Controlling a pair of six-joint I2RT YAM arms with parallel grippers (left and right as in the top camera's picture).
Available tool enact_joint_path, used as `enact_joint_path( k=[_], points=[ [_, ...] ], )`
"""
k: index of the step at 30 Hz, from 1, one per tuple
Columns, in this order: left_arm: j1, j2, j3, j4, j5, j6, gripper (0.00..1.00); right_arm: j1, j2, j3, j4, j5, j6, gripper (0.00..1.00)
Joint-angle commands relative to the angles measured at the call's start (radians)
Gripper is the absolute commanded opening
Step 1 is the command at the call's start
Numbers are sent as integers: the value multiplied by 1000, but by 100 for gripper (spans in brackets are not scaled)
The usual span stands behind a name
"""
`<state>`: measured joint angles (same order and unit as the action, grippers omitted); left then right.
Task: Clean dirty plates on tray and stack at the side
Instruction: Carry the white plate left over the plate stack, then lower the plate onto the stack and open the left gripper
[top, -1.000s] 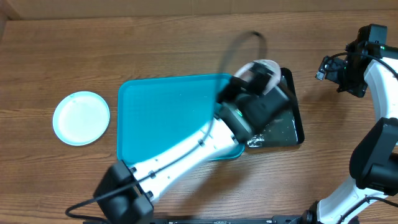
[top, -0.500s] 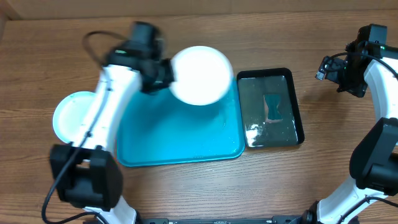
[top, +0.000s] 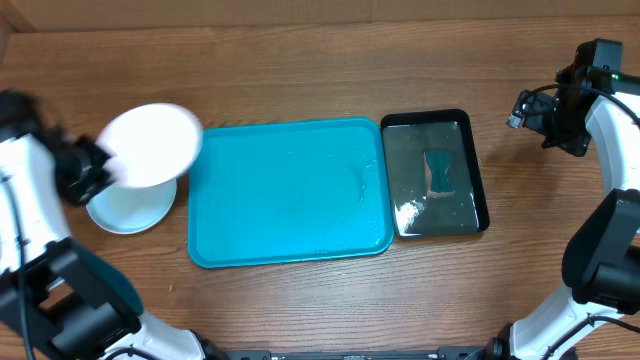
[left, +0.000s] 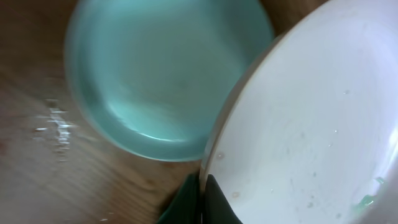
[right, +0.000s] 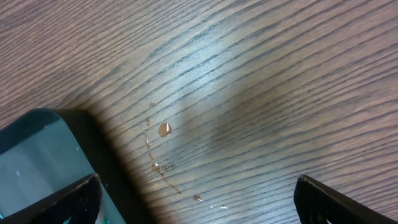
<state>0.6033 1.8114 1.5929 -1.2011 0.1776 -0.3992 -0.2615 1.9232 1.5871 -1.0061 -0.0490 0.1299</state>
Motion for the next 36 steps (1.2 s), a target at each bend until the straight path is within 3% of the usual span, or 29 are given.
enact_joint_path(
  k=[1, 9, 17, 24, 28, 33, 34, 36],
  points=[
    [100, 0, 6, -2, -92, -68, 4, -3, -14, 3, 5, -5, 1, 100],
    [125, 0, -49, 13, -135, -111, 4, -3, -14, 3, 5, -5, 1, 100],
    [95, 0, -215, 174, -159, -129, 4, -3, -14, 3, 5, -5, 1, 100],
    [94, 0, -240, 230, -159, -121, 5, -3, -14, 3, 5, -5, 1, 100],
    [92, 0, -240, 236, -137, -100, 29, -3, -14, 3, 5, -5, 1, 100],
    [64, 0, -240, 269, 20, 65, 75, -3, -14, 3, 5, -5, 1, 100],
    [54, 0, -240, 273, 41, 85, 81, -3, -14, 3, 5, -5, 1, 100],
    [29, 0, -240, 275, 48, 101, 84, -3, -14, 3, 5, -5, 1, 100]
  ],
)
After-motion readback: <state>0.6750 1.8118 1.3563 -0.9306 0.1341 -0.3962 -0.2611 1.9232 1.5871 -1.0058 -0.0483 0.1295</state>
